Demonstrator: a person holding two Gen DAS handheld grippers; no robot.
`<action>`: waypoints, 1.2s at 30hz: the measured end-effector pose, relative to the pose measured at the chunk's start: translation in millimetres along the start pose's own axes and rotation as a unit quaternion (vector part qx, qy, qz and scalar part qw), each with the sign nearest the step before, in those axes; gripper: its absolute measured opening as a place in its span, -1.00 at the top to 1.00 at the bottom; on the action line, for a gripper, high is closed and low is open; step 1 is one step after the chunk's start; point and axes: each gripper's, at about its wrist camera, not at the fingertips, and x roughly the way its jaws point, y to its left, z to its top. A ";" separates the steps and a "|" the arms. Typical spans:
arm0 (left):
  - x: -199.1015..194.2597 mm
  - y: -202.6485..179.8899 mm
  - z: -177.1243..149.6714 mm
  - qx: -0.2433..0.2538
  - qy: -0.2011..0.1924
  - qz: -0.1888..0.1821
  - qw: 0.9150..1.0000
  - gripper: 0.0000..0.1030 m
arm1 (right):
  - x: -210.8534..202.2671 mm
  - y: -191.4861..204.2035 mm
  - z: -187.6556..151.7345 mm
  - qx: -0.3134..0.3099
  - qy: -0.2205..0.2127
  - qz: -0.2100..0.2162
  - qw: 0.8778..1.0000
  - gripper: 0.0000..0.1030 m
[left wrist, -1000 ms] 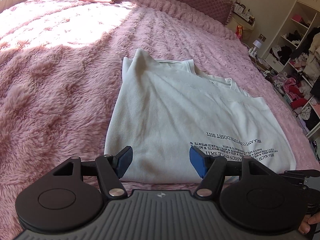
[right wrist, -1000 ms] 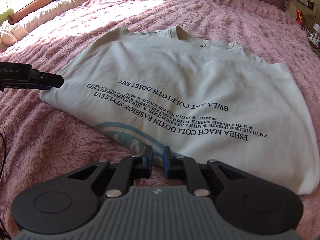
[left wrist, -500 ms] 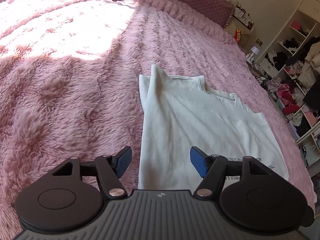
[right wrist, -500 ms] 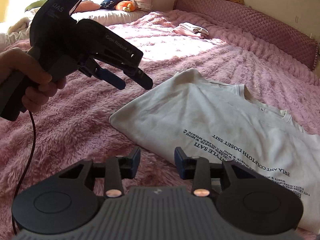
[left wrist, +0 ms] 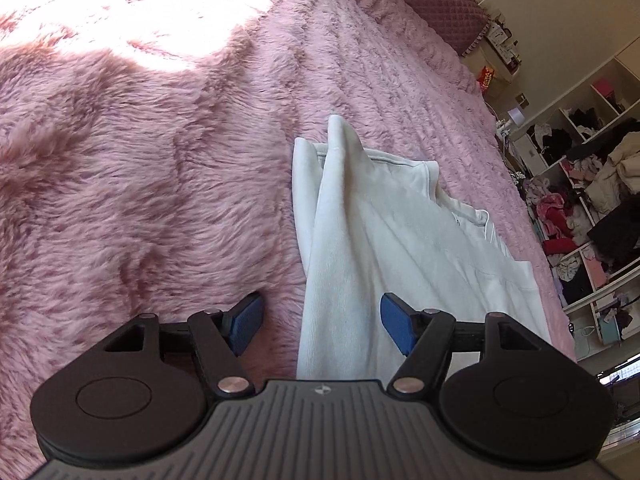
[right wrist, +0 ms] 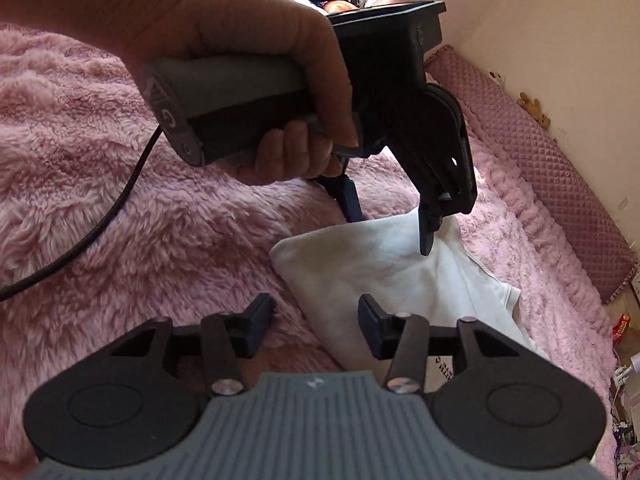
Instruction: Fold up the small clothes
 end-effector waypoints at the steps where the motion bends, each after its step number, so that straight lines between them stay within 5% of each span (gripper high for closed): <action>1: 3.3 0.7 3.2 -0.004 0.001 -0.005 1.000 -0.56 | 2.6 1.2 1.1 -0.006 -0.005 -0.005 1.000 0.10; 13: 52.8 -3.7 56.9 -0.019 0.010 -0.023 1.000 -0.62 | 43.4 -21.2 18.1 0.021 -0.019 -0.016 0.999 0.04; 22: 65.1 -6.7 64.5 -0.028 0.013 -0.021 0.999 -0.74 | 59.9 -40.6 21.2 0.070 -0.025 -0.001 0.997 0.04; 27: 63.6 -8.4 65.3 -0.025 0.014 -0.026 0.999 -0.68 | 63.4 -40.9 21.6 0.083 -0.024 0.006 0.996 0.40; 30: 61.2 -6.1 66.8 -0.048 0.010 -0.031 0.998 -0.45 | 73.5 -52.2 23.3 0.093 -0.019 0.010 0.995 0.53; 34: 52.7 -6.7 67.4 -0.048 0.000 -0.029 0.998 0.47 | 70.2 -63.1 25.9 0.113 -0.021 0.011 0.993 0.59; 36: 46.0 -8.5 67.1 -0.052 -0.010 -0.030 0.998 0.50 | 67.8 -69.9 25.0 0.123 -0.026 0.008 0.992 0.60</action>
